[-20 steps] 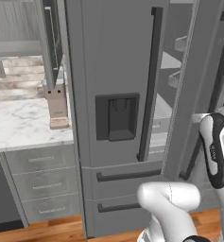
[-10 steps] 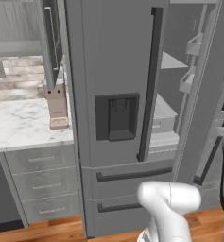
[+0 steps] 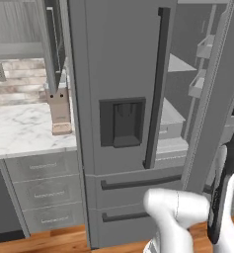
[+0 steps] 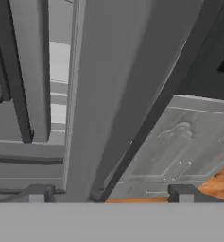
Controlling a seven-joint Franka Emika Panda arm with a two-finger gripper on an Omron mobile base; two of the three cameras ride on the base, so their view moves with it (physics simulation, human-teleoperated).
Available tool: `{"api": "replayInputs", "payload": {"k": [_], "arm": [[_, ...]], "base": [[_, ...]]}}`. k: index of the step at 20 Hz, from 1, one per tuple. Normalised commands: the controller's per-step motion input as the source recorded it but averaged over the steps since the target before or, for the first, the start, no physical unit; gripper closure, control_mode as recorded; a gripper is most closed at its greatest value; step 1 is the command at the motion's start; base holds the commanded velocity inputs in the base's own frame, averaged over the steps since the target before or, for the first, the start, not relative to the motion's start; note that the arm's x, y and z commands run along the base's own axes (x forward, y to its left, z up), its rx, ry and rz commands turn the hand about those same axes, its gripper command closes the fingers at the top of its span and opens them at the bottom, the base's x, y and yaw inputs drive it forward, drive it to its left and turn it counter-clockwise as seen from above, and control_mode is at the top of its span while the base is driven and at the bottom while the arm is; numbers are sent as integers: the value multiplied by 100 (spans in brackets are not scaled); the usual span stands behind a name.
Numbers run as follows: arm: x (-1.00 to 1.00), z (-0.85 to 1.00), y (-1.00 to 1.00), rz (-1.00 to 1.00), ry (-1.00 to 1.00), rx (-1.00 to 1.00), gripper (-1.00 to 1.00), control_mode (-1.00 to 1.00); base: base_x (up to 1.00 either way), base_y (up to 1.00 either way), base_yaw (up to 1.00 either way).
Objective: There is a bowl on the dining counter. Grab a lemon wedge from the fridge and place it in the bowl. Then get the liquor bottle and glass cup from the cabinet and place them next to the bowl.
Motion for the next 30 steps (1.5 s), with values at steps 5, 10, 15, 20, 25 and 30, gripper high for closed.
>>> {"api": "replayInputs", "payload": {"k": [5, 10, 15, 20, 25, 30], "arm": [[47, 5, 100, 0, 49, -50, -100, -100], [100, -76, 74, 0, 43, -35, -100, -100], [100, -54, 35, 4, 36, -28, -100, -100], [100, -13, -27, 1, 34, -11, -100, -100], [90, -11, -55, 0, 29, -3, -100, -100], [29, 0, -76, 0, 15, 0, -100, -100]], "base": [[0, 0, 0], [0, 0, 0], [0, 0, 0], [0, 0, 0], [0, 0, 0], [0, 0, 0]]}}
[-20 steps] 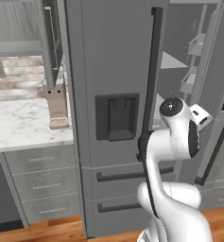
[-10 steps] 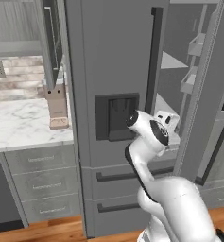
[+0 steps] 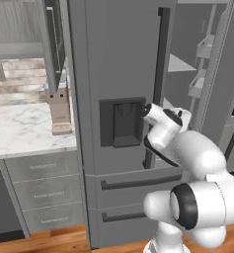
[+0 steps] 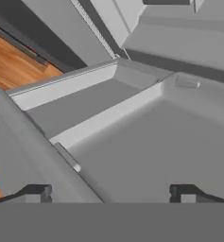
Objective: There is a bowl on the dining counter. Grab a lemon wedge from the fridge and place it in the bowl. Then get the liquor bottle and glass cup from the cabinet and place them next to the bowl.
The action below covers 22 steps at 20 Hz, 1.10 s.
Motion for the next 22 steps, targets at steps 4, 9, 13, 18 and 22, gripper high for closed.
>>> {"api": "replayInputs", "payload": {"k": [4, 9, 13, 18, 22], "arm": [[-54, 0, -89, 0, 0, 0, -100, -100], [-100, 0, -99, 0, -8, 5, -100, -100], [-85, 1, -100, 0, -10, 12, -100, -100], [-18, 2, -100, 0, -4, 17, -100, -100], [-16, 0, -74, 0, -5, 21, -100, -100]], "base": [[0, 0, 0], [0, 0, 0], [0, 0, 0], [0, 0, 0], [0, 0, 0]]}}
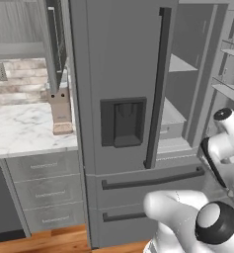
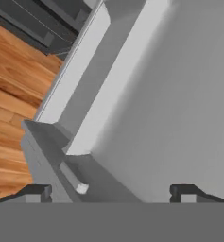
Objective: There is a bowl on the dining counter. Grab a lemon wedge from the fridge and place it in the bowl. Then get the liquor bottle and glass cup from the cabinet and place them next to the bowl.
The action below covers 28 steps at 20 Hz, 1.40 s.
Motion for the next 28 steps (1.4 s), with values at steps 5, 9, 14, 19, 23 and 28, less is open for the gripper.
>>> {"api": "replayInputs", "payload": {"k": [5, 9, 14, 19, 23, 28], "arm": [[-34, 0, 30, 8, -15, 13, -100, -100], [-21, 0, 100, 34, -19, 1, -100, -100], [1, 4, 100, 42, -21, 0, -100, -100], [-30, 14, 80, 35, -7, 6, -100, -100], [-35, -6, 78, 12, -6, 0, -100, -100], [-4, 33, 67, 0, -23, 6, -100, -100]], "base": [[0, 0, 0], [0, 0, 0], [0, 0, 0], [0, 0, 0], [0, 0, 0], [0, 0, 0]]}}
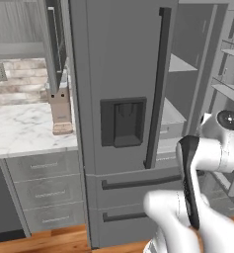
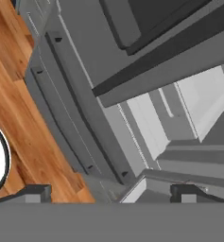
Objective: There is a bowl on the dining counter. Grab a lemon wedge from the fridge and place it in the bowl. Then get the liquor bottle and glass cup from the cabinet and place them next to the bowl.
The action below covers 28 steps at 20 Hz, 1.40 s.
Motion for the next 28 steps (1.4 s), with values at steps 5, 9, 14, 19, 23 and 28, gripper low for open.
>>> {"api": "replayInputs", "payload": {"k": [5, 9, 14, 19, 23, 28], "arm": [[29, 68, 57, -1, -18, 14, -100, -100], [56, 54, 29, -5, -3, 24, -100, -100], [60, 46, 3, -5, -2, 31, -100, -100], [27, 24, 32, -30, 0, 13, -100, -100], [13, 18, 33, -40, 0, 0, -100, -100], [24, 13, 7, -33, 0, 0, -100, -100]], "base": [[0, 0, 0], [0, 0, 0], [0, 0, 0], [0, 0, 0], [0, 0, 0], [0, 0, 0]]}}
